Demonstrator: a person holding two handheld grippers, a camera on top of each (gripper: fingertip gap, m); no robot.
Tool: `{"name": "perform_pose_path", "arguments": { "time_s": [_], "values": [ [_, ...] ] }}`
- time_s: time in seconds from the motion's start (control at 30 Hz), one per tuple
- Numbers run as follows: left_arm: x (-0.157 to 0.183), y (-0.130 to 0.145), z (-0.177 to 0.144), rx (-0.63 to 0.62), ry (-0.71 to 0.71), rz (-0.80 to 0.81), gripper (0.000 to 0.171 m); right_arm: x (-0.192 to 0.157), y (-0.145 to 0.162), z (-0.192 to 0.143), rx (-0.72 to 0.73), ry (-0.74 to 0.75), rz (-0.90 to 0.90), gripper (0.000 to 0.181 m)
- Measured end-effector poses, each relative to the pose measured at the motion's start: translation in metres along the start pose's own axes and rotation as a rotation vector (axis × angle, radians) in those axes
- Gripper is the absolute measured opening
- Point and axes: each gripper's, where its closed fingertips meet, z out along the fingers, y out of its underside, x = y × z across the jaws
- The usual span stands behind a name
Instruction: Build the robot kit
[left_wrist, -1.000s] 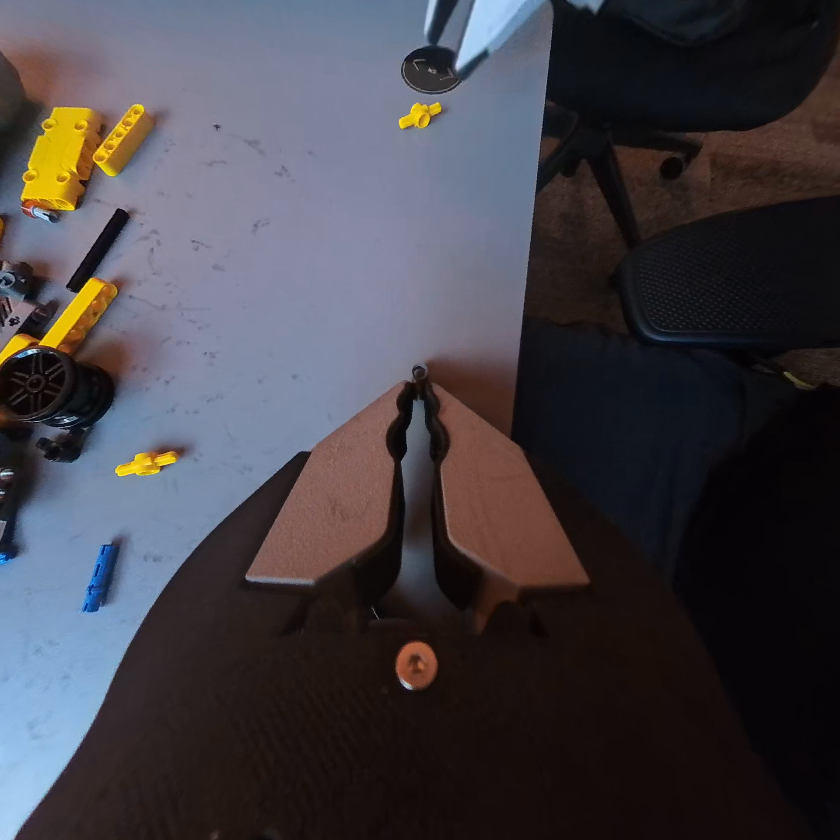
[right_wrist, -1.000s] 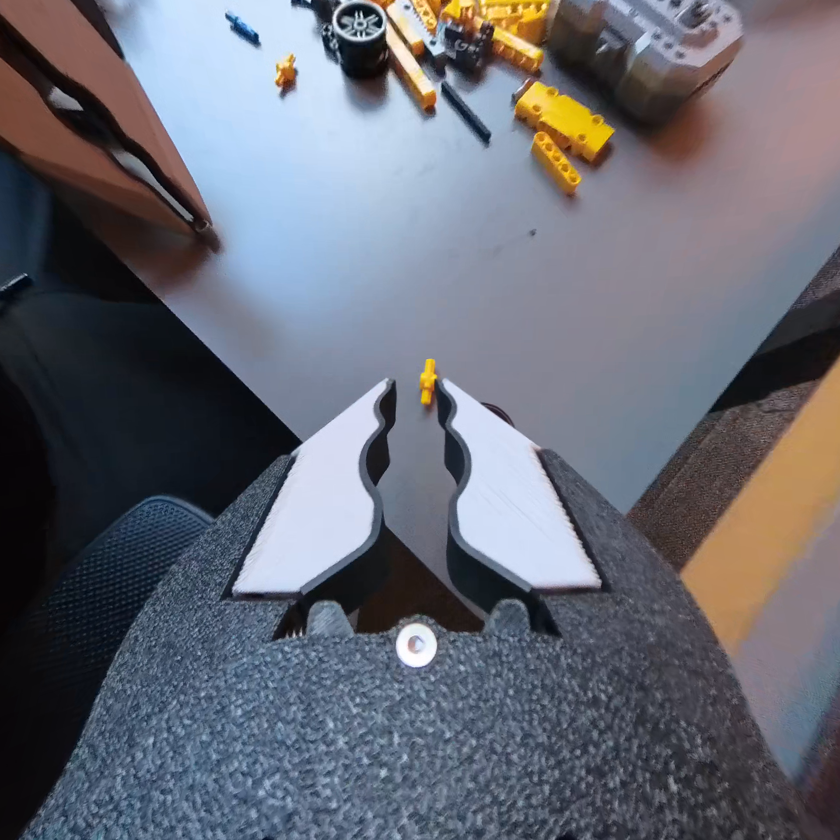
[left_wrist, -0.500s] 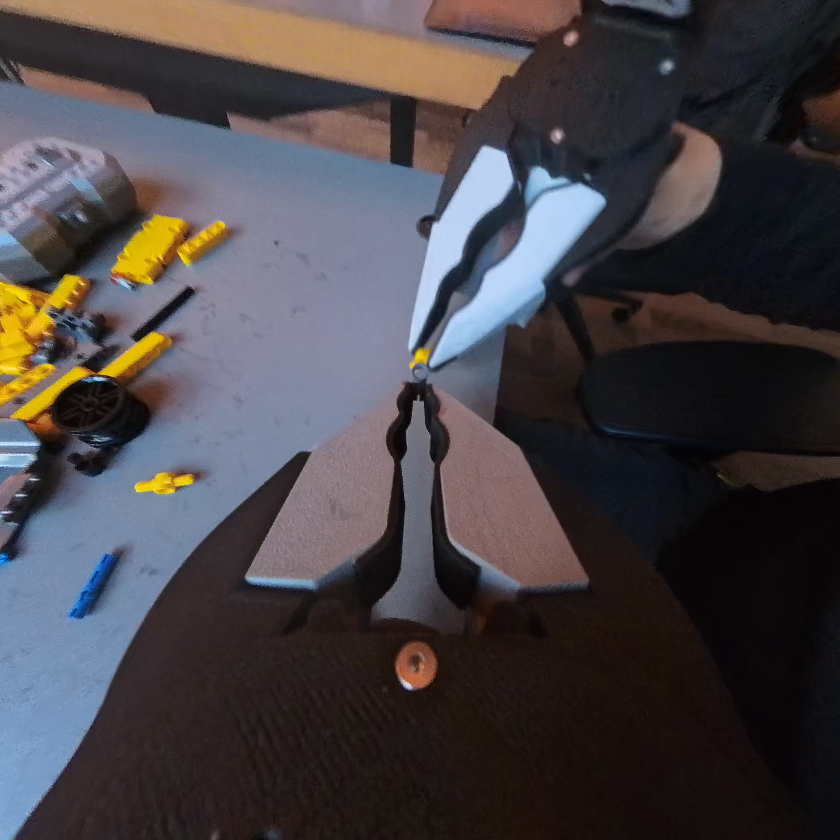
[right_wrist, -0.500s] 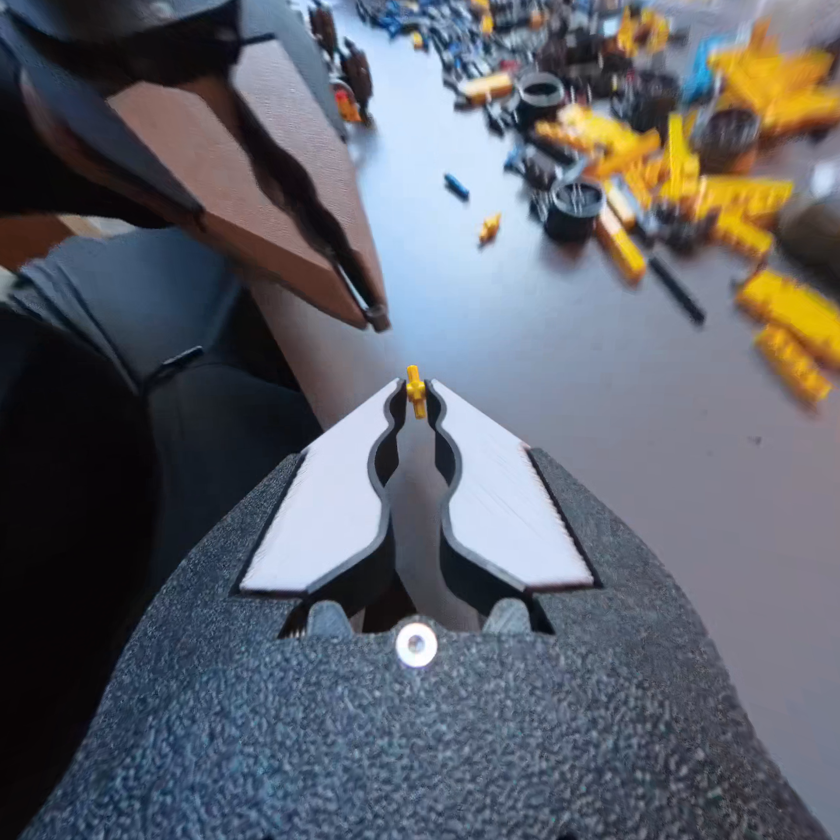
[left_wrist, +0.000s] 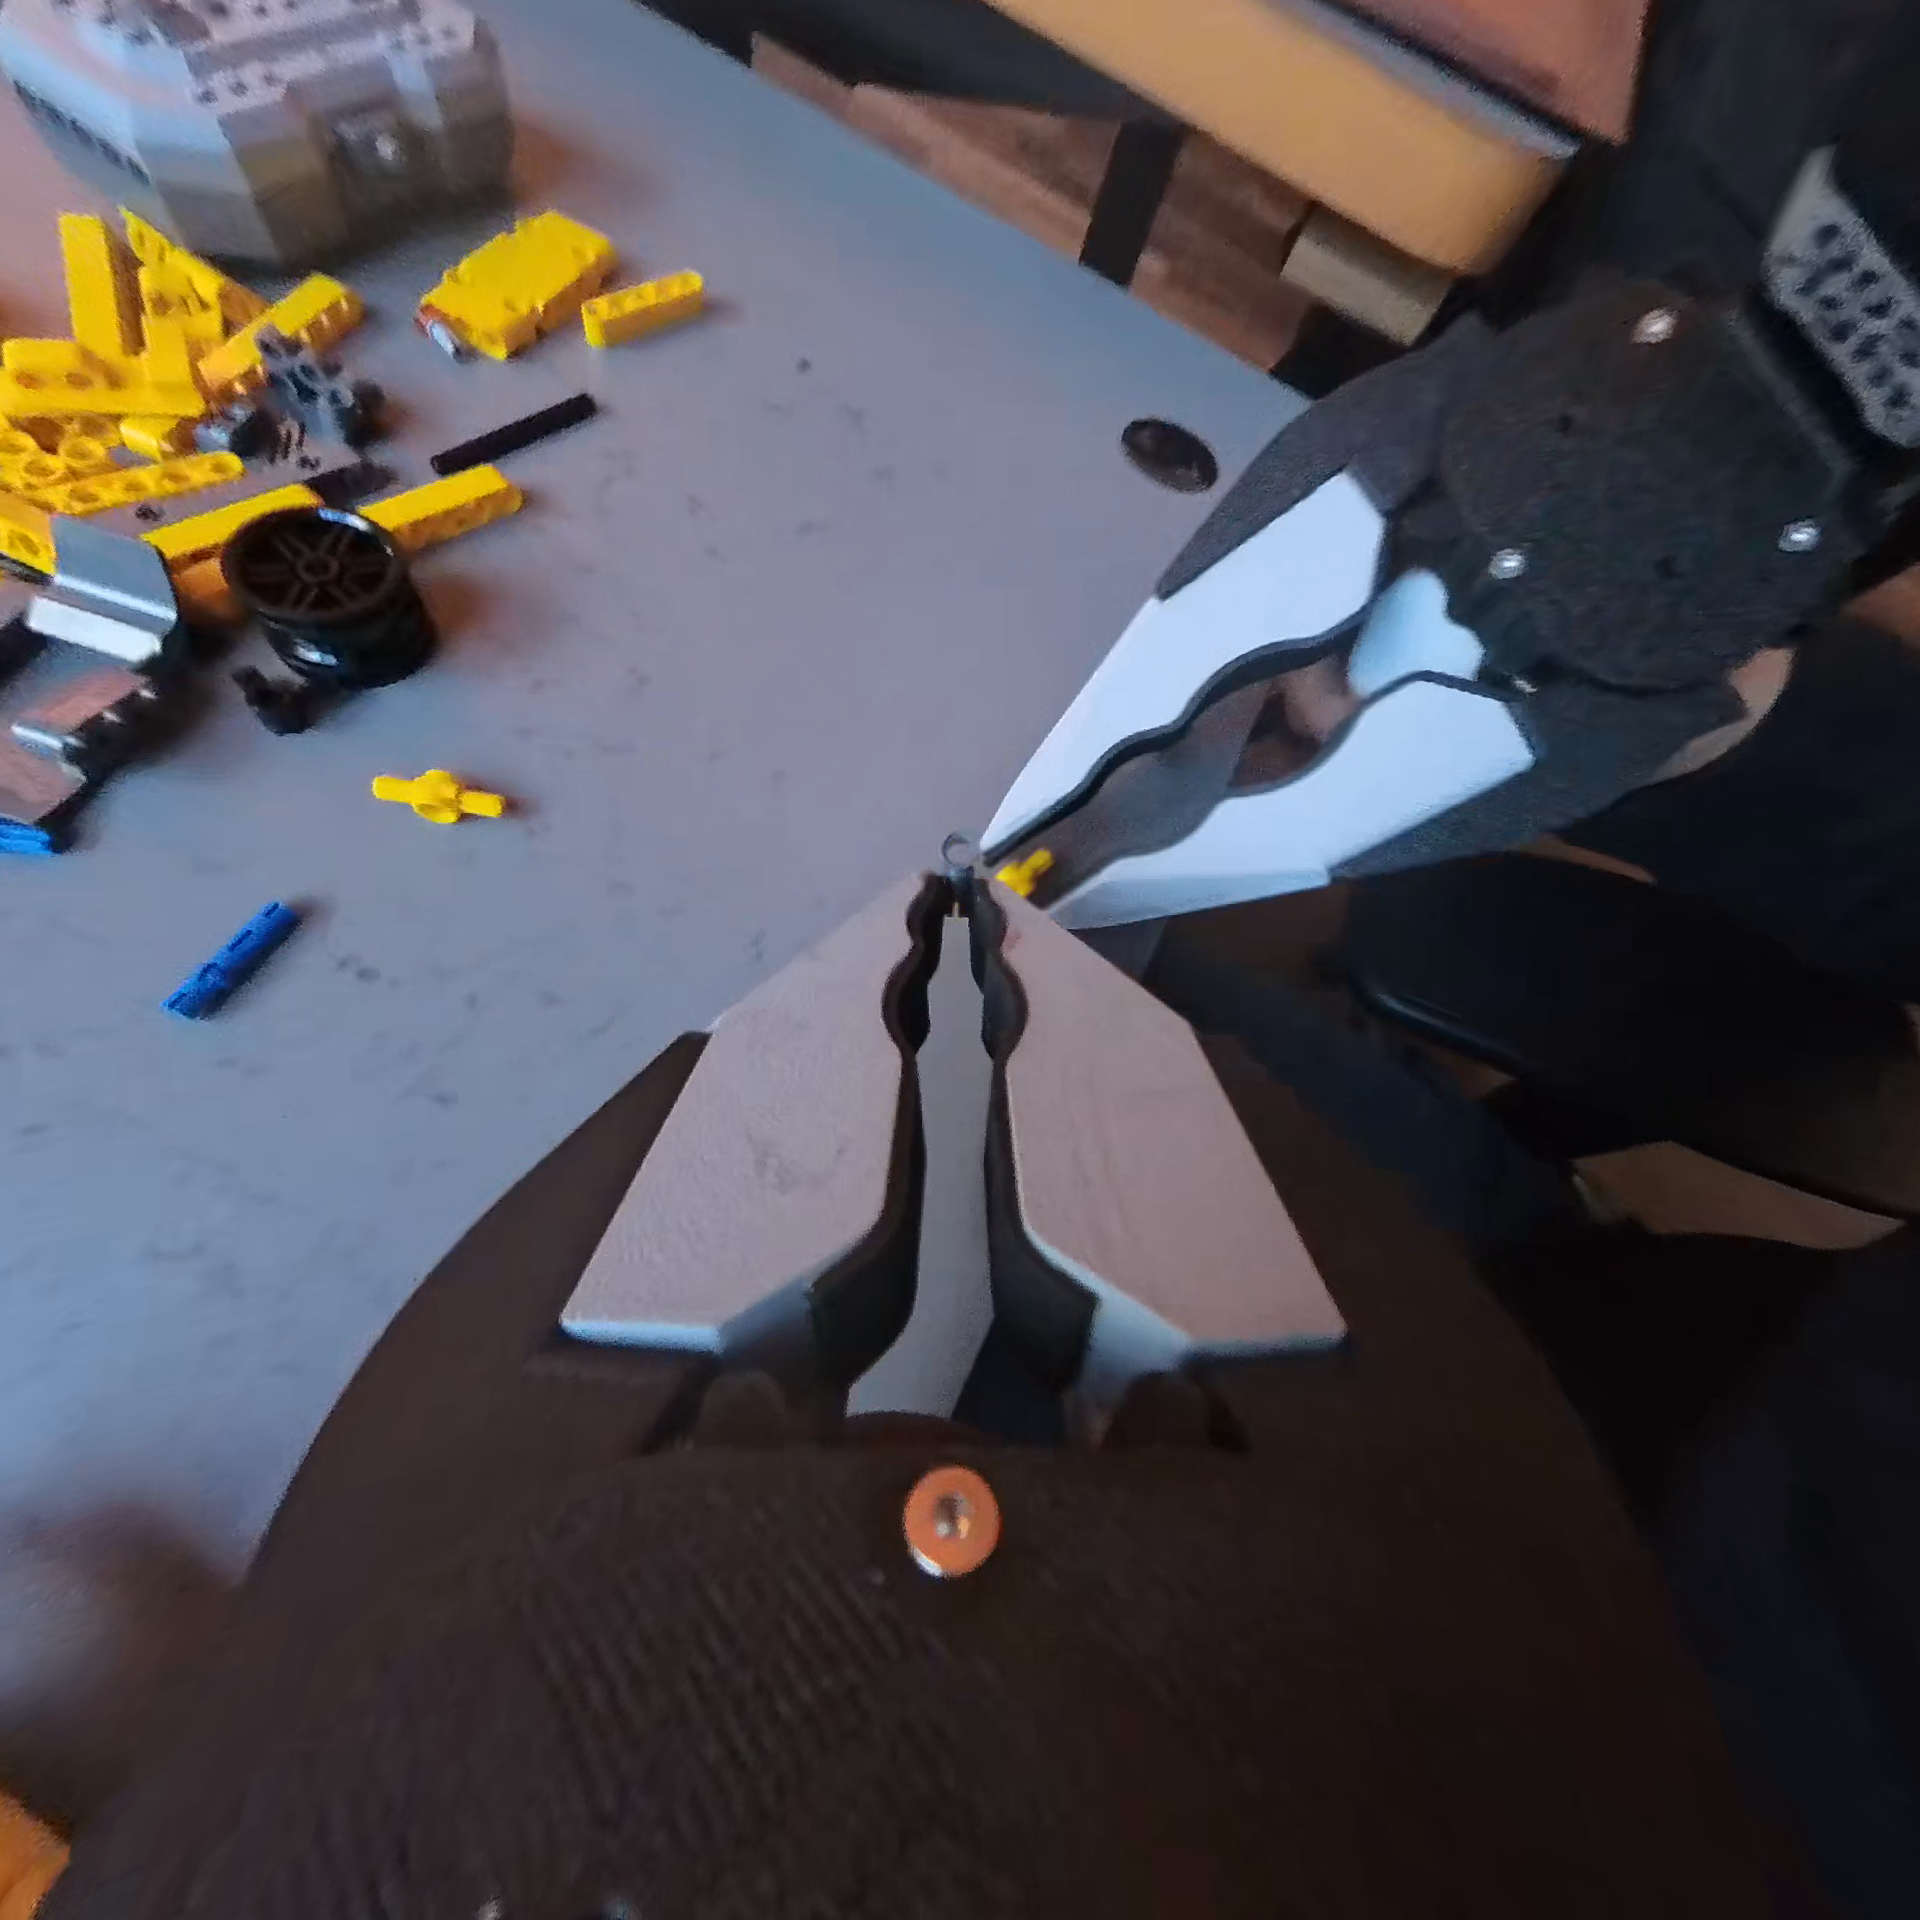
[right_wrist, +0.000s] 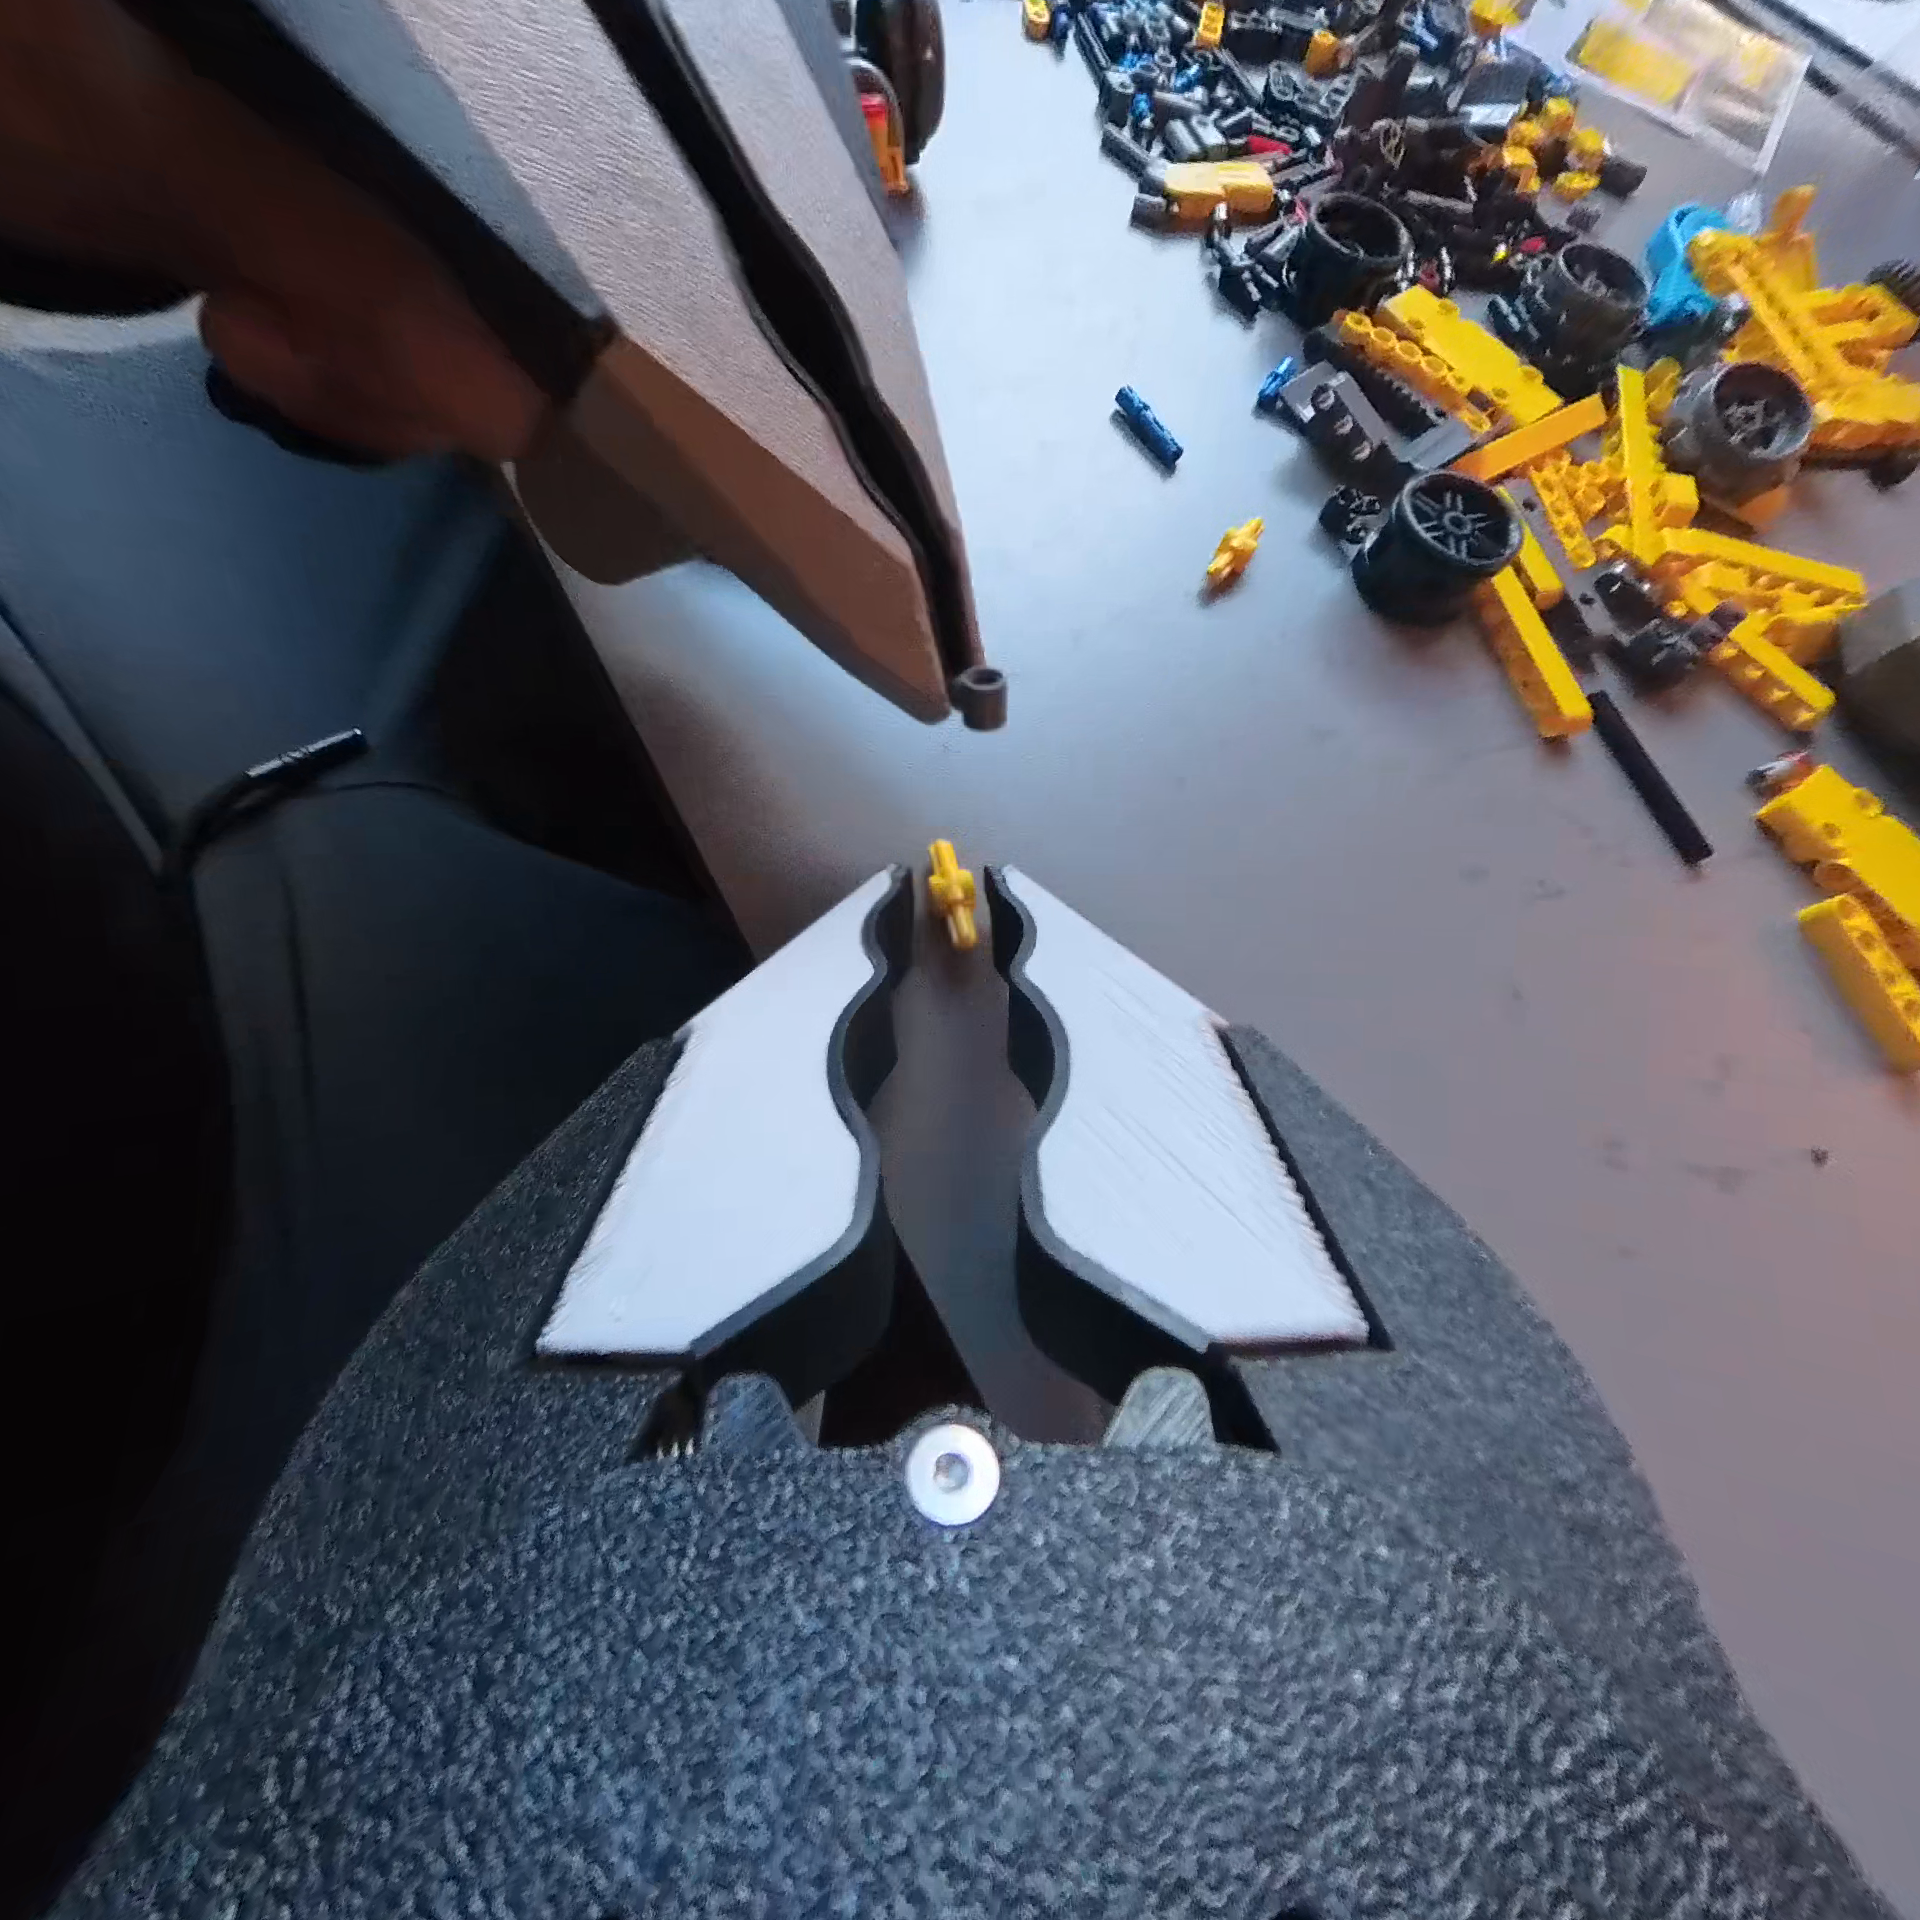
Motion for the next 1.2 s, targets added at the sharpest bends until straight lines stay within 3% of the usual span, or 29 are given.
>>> {"name": "perform_pose_path", "arguments": {
  "time_s": [0.4,0.63,0.73,1.03,1.1,1.2],
  "values": [
    [0.008,0.004,0.006,-0.038,0.162,-0.246,0.001,0.004,0.008,-0.012,-0.011,0.023,0.0,0.022],
    [0.012,0.0,0.004,0.003,0.348,-0.649,0.002,0.023,0.004,-0.015,-0.022,0.084,-0.065,0.02],
    [0.014,-0.001,0.004,0.016,0.409,-0.775,0.001,0.011,-0.013,-0.022,0.068,0.001,-0.066,0.022],
    [0.024,0.0,-0.001,0.034,0.486,-0.849,0.001,-0.002,-0.027,-0.018,0.145,-0.064,-0.107,0.018],
    [0.023,0.004,-0.002,0.029,0.47,-0.836,0.001,-0.005,-0.027,-0.017,0.156,-0.081,-0.119,0.009],
    [0.019,0.01,-0.002,0.013,0.409,-0.771,0.001,-0.002,-0.015,-0.015,0.09,-0.073,-0.113,0.015]
  ]
}}
